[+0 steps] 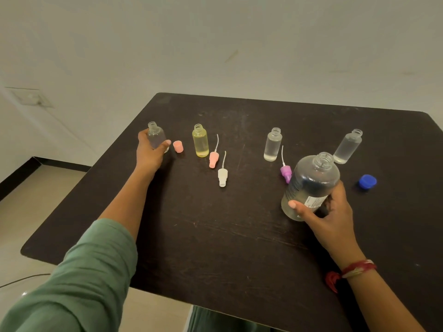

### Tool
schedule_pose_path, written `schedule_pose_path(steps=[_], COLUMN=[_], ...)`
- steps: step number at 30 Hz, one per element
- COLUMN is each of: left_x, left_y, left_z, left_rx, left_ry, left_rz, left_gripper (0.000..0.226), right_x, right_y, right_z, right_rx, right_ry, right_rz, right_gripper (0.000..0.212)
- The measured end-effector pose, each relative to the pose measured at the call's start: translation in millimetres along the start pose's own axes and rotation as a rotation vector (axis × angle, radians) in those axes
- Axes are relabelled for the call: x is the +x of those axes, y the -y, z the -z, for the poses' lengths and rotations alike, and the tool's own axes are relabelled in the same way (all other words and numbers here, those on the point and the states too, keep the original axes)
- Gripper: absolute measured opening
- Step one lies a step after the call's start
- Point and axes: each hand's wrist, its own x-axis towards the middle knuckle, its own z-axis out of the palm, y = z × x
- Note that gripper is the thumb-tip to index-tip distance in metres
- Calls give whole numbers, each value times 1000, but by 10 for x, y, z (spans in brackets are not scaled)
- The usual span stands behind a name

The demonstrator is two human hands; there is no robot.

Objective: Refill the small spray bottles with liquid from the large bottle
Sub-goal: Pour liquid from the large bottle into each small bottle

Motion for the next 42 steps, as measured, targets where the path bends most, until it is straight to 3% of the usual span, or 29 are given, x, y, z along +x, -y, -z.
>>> schedule_pose_path(steps=[4, 11, 15, 19, 24, 26, 32, 37, 39, 42], left_x=[-239, -1196, -1103, -899, -538, -417, -206, -330, -588, -1142], left_y=[-27, -217, -230, -131, -63, -79, -66, -80, -113, -238], left_z=[47, -419, -453, -316, -180, -187, -235, -192, -222, -417], left_rx=[-26, -55, -33, -13, -79, -62, 4, -20, -40, -97], left_ry=[-31, -287, -382, -500, -365, -314, -271, -287, -359, -378], left_rz=[-53, -391, -223, -166, -4, 8, 0, 18, -61, -293], left_gripper=[85, 64, 64, 66, 91, 89, 54, 73, 80, 72], right_x=[2, 1, -12, -12, -15, -13, -6, -4, -7, -9], right_y=[-1, 0, -23, -36, -30, -26, 8, 8, 2, -11], right_z=[1, -5, 2, 6, -8, -9, -8, 1, 5, 13], right_rx=[25, 39, 22, 27, 23, 21, 17, 31, 34, 27], right_ry=[3, 25, 14, 10, 10, 16, 22, 31, 31, 24], right_rz=[-3, 2, 15, 20, 15, 9, -2, 4, 3, 5], right_gripper=[76, 88, 81, 79, 75, 76, 68, 69, 69, 73])
